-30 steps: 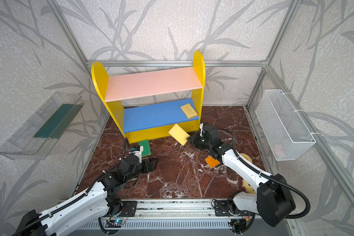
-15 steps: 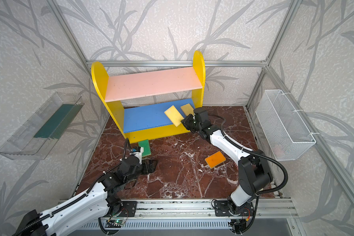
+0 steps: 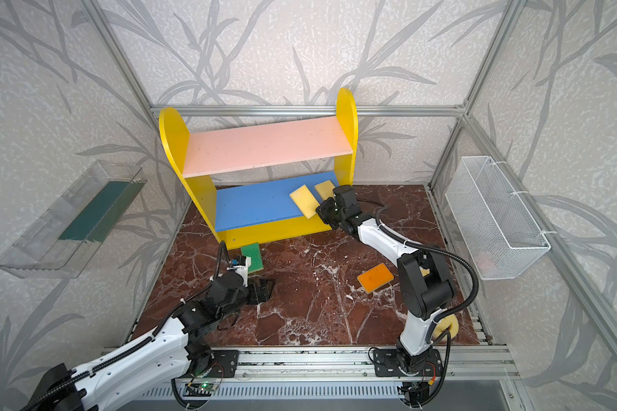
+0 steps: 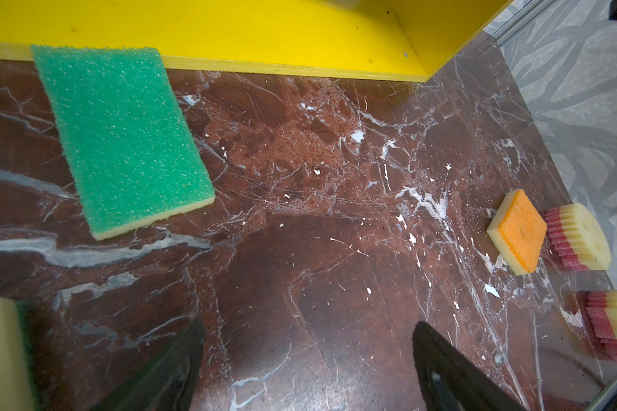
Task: Place and organize the cleaning sponges onto the shelf
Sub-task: 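Lower the sponge onto the blue shelf beside the first one, open right gripper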
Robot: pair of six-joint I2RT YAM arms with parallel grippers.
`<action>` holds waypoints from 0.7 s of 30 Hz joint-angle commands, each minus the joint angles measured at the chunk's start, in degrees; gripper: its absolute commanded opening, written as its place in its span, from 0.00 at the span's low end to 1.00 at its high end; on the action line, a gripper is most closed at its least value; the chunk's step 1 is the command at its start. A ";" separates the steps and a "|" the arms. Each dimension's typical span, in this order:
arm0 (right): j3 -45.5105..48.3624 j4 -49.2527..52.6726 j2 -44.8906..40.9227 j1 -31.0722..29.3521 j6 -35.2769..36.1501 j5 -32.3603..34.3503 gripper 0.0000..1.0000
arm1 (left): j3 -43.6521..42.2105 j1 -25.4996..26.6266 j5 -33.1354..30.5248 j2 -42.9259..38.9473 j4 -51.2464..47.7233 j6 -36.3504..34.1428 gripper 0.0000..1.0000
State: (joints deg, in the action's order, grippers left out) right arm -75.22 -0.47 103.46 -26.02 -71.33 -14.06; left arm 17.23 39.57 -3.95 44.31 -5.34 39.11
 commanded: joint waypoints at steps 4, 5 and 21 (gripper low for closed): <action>-2.12 -3.65 2.16 0.54 -2.21 -0.22 0.00 | -1.15 -0.23 -0.88 0.20 1.03 -0.53 0.92; -2.21 -3.84 2.27 0.65 -2.29 -0.17 0.00 | -1.21 -0.28 -0.88 0.24 0.96 -0.53 0.92; -2.30 -4.80 1.65 3.04 -2.75 0.03 0.00 | -0.88 -0.23 -0.10 2.15 2.90 -0.54 0.92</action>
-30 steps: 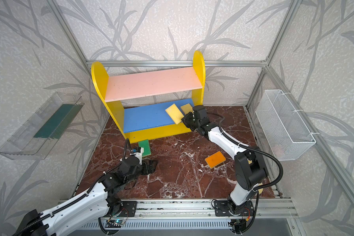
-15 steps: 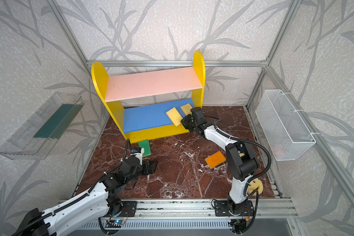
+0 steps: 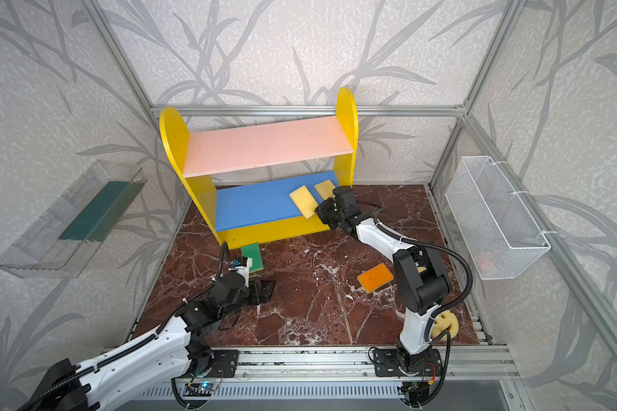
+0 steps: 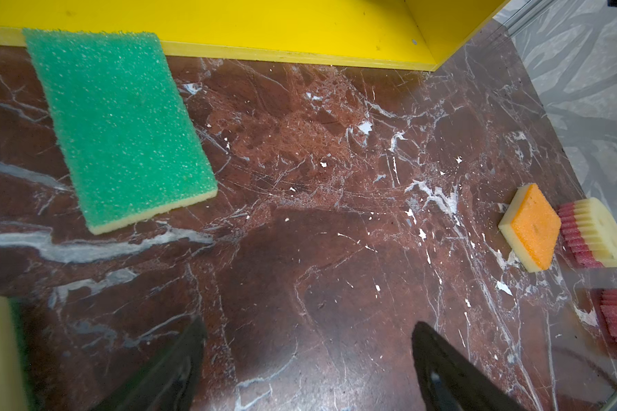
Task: Place and organize the cleaning sponges onto the shelf
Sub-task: 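Lower the sponge onto the blue shelf beside the first one, open right gripper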
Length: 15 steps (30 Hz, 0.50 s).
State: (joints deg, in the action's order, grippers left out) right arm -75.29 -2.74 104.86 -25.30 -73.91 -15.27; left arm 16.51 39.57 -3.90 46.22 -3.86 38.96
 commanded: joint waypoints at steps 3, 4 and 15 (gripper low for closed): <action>-3.24 -2.34 0.61 2.54 0.03 0.73 0.00 | -0.34 -0.28 -0.03 0.05 1.48 -0.18 0.92; -3.74 -1.82 0.70 2.54 0.40 0.76 0.00 | -0.42 -0.26 -0.06 -0.09 1.48 -0.20 0.92; -4.10 -1.30 0.13 2.73 1.05 1.12 0.25 | -0.46 -0.28 0.11 -0.15 1.48 -0.05 0.92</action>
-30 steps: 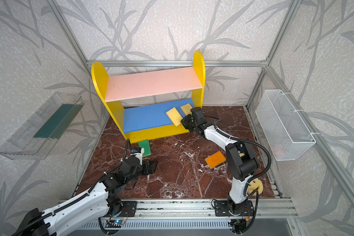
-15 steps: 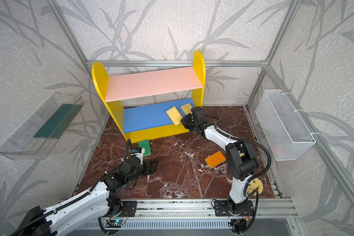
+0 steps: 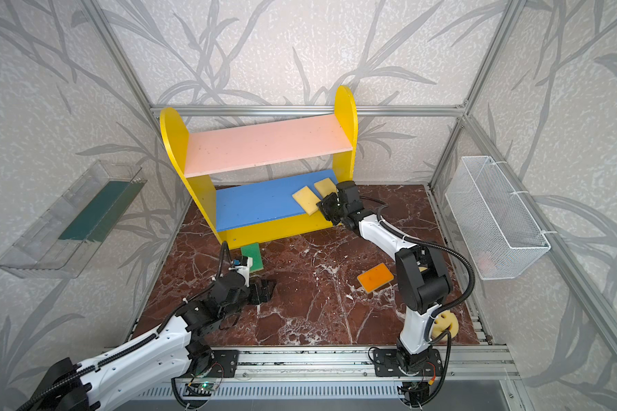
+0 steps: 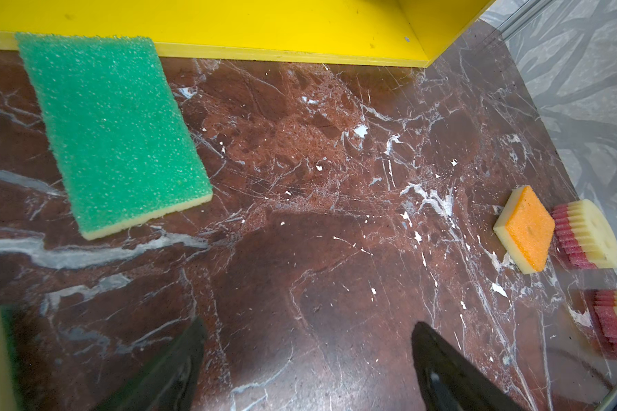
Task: Place and organize the cleaning sponges onto the shelf
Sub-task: 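Lower the sponge onto the blue shelf beside the first one, open right gripper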
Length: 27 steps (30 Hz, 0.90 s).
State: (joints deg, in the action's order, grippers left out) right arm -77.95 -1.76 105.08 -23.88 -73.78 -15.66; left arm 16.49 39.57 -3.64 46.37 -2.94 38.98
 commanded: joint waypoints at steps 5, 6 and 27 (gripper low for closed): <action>-0.80 -2.83 -0.48 1.29 1.14 1.61 0.32 | -0.46 -0.28 -0.11 -0.50 0.34 -0.05 0.92; -0.68 -3.03 -0.57 1.29 1.18 1.60 0.34 | -0.40 -0.28 -0.14 -0.60 0.33 -0.05 0.92; 1.49 -5.40 -1.54 0.95 4.67 -0.24 0.56 | 8.29 -0.36 1.46 2.79 -0.60 0.26 0.92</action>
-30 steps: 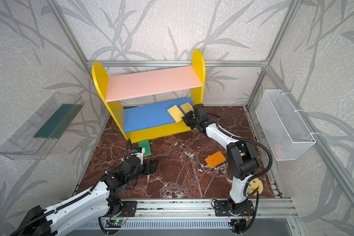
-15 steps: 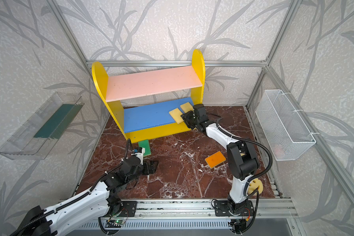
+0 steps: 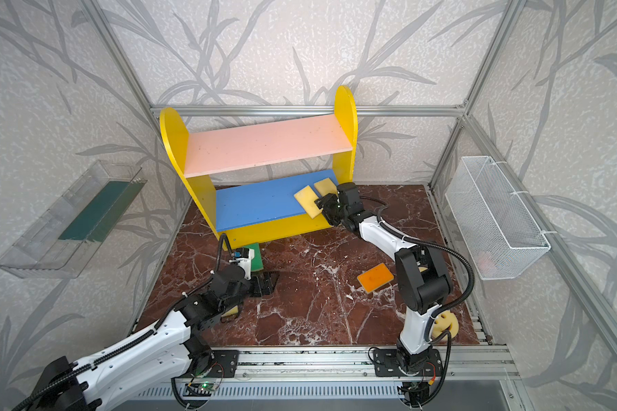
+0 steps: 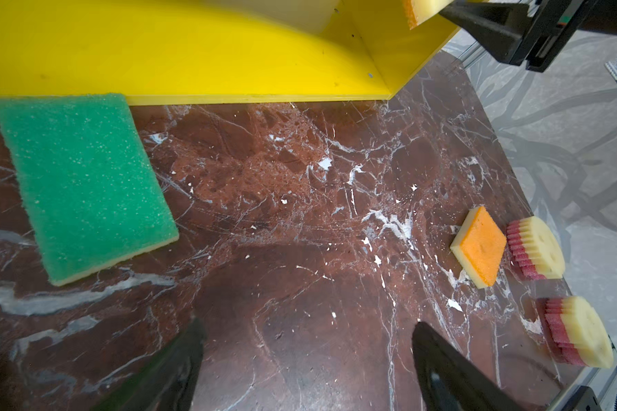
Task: Place and organize the cleaning sponges onto the shelf
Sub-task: 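Lower the sponge onto the blue shelf beside the first one, open right gripper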
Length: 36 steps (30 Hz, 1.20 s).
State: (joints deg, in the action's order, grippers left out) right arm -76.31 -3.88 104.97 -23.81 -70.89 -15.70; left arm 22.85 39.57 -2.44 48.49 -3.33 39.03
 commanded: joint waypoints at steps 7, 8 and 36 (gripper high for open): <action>-0.05 -5.48 -2.16 0.88 1.17 -1.52 0.57 | 3.98 -0.37 0.67 4.16 1.69 0.43 0.92; -0.15 -6.03 -2.16 0.87 1.02 -1.65 0.57 | 4.19 -0.30 0.85 4.56 1.98 0.51 0.92; 0.42 -13.90 1.36 0.18 5.23 -2.16 0.58 | 7.88 -0.31 1.17 7.13 0.54 1.32 0.92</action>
State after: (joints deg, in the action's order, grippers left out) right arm -75.35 -11.42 105.10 -24.14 -67.51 -17.98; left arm 29.04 39.53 -1.04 56.31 -1.72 39.68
